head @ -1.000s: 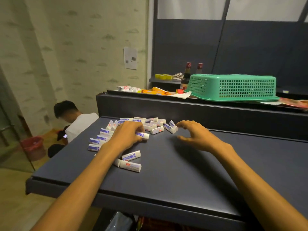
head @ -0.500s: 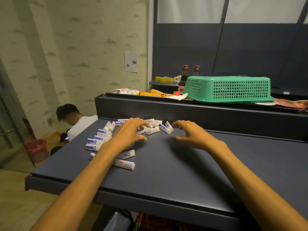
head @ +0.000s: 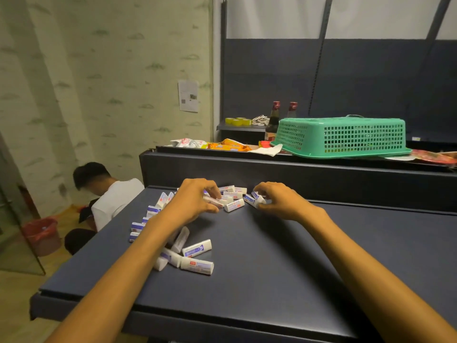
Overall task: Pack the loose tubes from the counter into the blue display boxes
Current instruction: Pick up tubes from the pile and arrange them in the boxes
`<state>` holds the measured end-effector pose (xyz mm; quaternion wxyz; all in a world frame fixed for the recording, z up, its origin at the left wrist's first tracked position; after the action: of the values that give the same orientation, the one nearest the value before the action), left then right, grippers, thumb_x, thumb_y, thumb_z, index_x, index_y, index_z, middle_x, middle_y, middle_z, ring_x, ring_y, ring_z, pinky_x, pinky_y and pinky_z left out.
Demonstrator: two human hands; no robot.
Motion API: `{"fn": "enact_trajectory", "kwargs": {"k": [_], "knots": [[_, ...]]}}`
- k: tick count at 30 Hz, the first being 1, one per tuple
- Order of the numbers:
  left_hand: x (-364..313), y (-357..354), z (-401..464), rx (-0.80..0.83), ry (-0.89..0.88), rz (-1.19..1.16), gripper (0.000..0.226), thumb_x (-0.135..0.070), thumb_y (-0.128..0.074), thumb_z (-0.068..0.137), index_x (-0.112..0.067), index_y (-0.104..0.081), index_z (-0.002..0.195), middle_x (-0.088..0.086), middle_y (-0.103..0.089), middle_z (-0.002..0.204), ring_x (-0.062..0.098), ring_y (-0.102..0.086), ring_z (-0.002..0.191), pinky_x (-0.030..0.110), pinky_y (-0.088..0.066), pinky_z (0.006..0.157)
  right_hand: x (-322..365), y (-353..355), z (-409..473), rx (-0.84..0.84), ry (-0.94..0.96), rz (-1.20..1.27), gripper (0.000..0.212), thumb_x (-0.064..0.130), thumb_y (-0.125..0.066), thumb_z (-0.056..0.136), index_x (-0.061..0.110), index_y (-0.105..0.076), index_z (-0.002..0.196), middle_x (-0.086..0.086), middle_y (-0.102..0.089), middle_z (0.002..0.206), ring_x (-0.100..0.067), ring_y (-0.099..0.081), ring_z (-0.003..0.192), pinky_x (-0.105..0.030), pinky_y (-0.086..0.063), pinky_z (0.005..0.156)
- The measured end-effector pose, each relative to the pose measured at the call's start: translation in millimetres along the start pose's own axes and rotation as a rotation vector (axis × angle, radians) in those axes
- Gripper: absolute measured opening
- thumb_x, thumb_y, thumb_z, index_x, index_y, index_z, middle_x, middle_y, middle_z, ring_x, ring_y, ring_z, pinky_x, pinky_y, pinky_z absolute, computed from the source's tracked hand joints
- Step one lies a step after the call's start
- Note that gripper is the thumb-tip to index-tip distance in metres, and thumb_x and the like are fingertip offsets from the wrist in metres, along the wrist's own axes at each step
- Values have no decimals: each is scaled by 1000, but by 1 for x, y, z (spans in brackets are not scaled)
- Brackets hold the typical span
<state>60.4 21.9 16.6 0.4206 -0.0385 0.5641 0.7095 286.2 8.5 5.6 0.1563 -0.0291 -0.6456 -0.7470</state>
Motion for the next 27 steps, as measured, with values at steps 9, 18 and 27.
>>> {"fn": "enact_trajectory", "kwargs": {"k": [9,18,27], "knots": [[14,0,14,15,-88,16,26,-25,-82,73,-26,-76,99,-6,-72,103,6,-63,94,31,-52,90,6,-24,26,6,-116,-170,27,35,-60,91,17,-64,112,-6,-65,108,-23,-61,88,-39,-54,76],[16,-1,16,19,-157,19,35,-18,-78,74,-19,-73,109,-2,-73,105,7,-67,91,33,-56,88,-3,-24,23,-33,-207,23,26,32,-66,90,18,-56,110,-6,-63,110,-23,-60,92,-36,-53,78],[6,-3,11,20,-207,35,41,-7,-73,79,-15,-66,119,1,-68,114,10,-63,101,28,-52,93,-7,-1,-5,-138,-168,493,34,17,-75,82,22,-60,112,-5,-68,98,-16,-68,76,-22,-55,59]]}}
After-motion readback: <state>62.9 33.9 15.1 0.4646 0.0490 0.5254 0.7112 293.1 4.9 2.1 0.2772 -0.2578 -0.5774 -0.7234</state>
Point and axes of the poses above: each hand's wrist, its own z-axis towards the middle knuckle, its own y-axis out of the back of the hand, x = y × z, the point moved 4 cm from there along z, towards the middle knuckle
